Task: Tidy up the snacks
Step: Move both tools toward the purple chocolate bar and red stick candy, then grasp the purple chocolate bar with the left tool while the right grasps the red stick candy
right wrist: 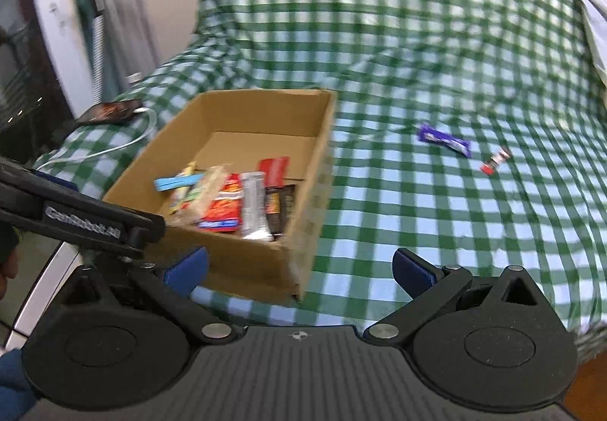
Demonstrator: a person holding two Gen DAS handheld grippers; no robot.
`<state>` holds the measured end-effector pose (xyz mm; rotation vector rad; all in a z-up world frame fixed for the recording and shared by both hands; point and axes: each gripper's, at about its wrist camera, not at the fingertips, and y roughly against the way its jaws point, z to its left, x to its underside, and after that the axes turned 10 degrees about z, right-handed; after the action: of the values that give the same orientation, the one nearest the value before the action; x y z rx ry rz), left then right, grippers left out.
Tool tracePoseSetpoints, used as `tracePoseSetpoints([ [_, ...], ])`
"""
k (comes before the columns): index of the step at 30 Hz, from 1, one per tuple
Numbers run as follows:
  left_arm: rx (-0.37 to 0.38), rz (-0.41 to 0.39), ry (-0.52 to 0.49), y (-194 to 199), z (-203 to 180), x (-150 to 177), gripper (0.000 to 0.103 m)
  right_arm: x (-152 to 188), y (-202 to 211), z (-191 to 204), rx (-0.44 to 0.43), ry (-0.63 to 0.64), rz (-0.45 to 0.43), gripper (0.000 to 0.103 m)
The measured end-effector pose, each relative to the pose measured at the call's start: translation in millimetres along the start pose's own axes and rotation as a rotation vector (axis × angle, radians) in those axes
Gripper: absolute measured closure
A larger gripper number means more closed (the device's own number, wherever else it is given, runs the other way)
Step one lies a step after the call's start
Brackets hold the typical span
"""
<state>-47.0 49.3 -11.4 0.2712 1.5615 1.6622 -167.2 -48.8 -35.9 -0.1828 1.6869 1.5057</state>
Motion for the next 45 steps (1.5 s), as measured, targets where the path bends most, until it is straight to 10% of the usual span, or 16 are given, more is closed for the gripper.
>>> tracePoseSetpoints([
  [14,0.155,-0.093,-0.228,-50.7,-114.3,-158.5,0.0,-33.9,-58.3,-161.6,0.228,-0.302,-0.02,0.001],
  [23,0.098,-0.104,-0.59,-172.4,-239.2,-273.3,0.0,-83.8,-157.2,-277.4,0.28,-0.48,0.032,0.001],
  [35,0.026,-0.097,-0.85,-305.7,-324.3,-331.1,0.0,-149.5,-325.7,-351.5,0.362,-0.311,0.098,0.001],
  [40,0.061,-0.048,-0.771,-325.1,-319.6,-350.6,0.0,-136.5,-332.1,-349.8,0.392,-0.222,-0.017,0.0],
  [42,0.088,-0.078,-0.772,-322.0,-317.2,-346.7,0.016,-134.2,-333.4,-348.6,0.398,-0.192,-0.028,0.001],
  [43,0.116,-0.082,-0.786,-319.2,-316.4,-343.8,0.046,-133.7,-333.6,-349.8,0.396,-0.192,-0.029,0.001],
  [44,0.157,-0.069,-0.793,-314.7,-316.4,-340.5,0.082,-134.1,-332.8,-349.3,0.388,-0.19,-0.032,0.012],
  [45,0.172,-0.051,-0.792,-311.7,-317.0,-338.1,0.087,-133.9,-331.3,-347.1,0.388,-0.173,-0.045,0.039],
])
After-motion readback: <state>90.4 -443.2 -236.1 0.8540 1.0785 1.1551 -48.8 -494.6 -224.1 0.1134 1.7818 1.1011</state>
